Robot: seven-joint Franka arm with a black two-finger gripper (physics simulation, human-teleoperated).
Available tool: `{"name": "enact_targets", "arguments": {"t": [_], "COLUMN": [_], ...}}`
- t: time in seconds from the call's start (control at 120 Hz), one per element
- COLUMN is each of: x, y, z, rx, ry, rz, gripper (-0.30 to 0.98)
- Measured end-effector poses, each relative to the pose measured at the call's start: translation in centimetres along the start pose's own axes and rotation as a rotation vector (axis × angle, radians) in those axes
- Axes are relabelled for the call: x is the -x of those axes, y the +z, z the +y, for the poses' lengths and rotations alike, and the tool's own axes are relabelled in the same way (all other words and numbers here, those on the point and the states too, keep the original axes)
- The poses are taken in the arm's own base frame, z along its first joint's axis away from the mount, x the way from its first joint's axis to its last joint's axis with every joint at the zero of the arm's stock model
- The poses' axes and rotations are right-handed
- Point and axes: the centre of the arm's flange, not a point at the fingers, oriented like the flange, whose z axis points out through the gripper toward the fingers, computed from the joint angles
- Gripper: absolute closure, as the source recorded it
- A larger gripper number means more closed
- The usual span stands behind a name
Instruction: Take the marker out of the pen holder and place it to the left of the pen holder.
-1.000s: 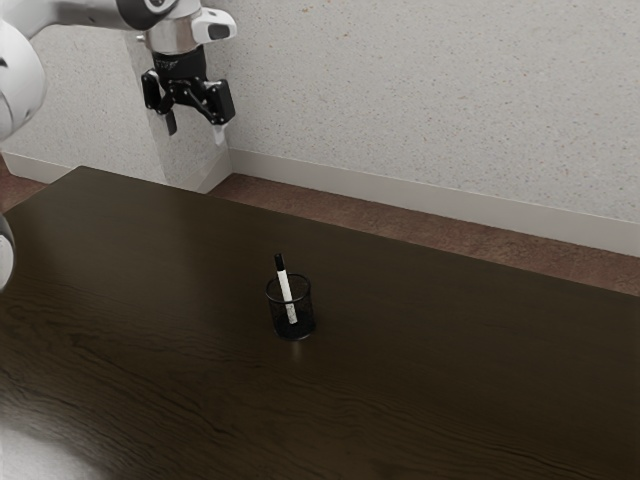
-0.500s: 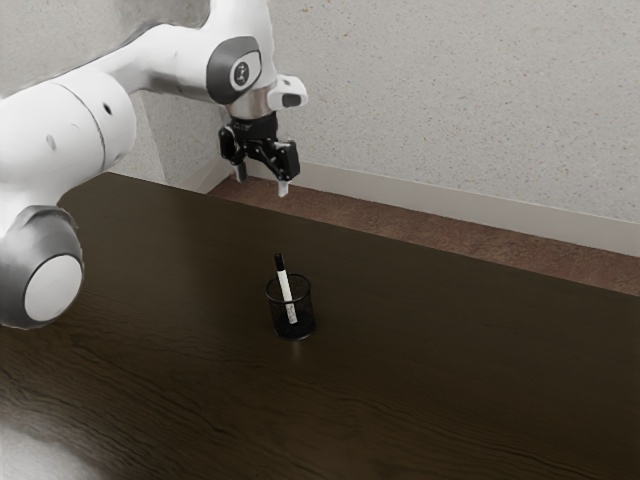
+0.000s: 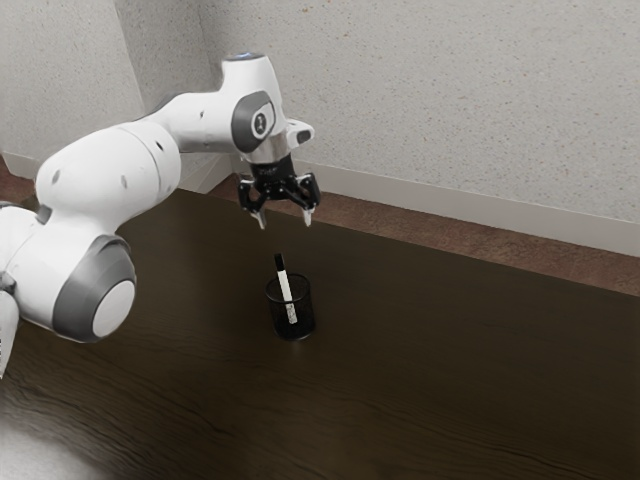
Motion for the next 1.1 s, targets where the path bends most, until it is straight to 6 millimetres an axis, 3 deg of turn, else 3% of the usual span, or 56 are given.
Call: {"name": "enact_targets", "arguments": {"t": [0.258,0.5,0.858,1.1], "x": [1.9,3.8,4.0,4.1], "y": [4.4,4.9,4.8,4.9], "z": [-0.9,-0.6,-0.5,-0.5], "rx": [-0.002,-0.015,-0.040,-0.048], "ry": [-0.194,-0.300,-0.393,-0.434], "rz": [-0.207,-0.268,-0.264,-0.268], "gripper": [0.00,0.02,0.50,0.68]}}
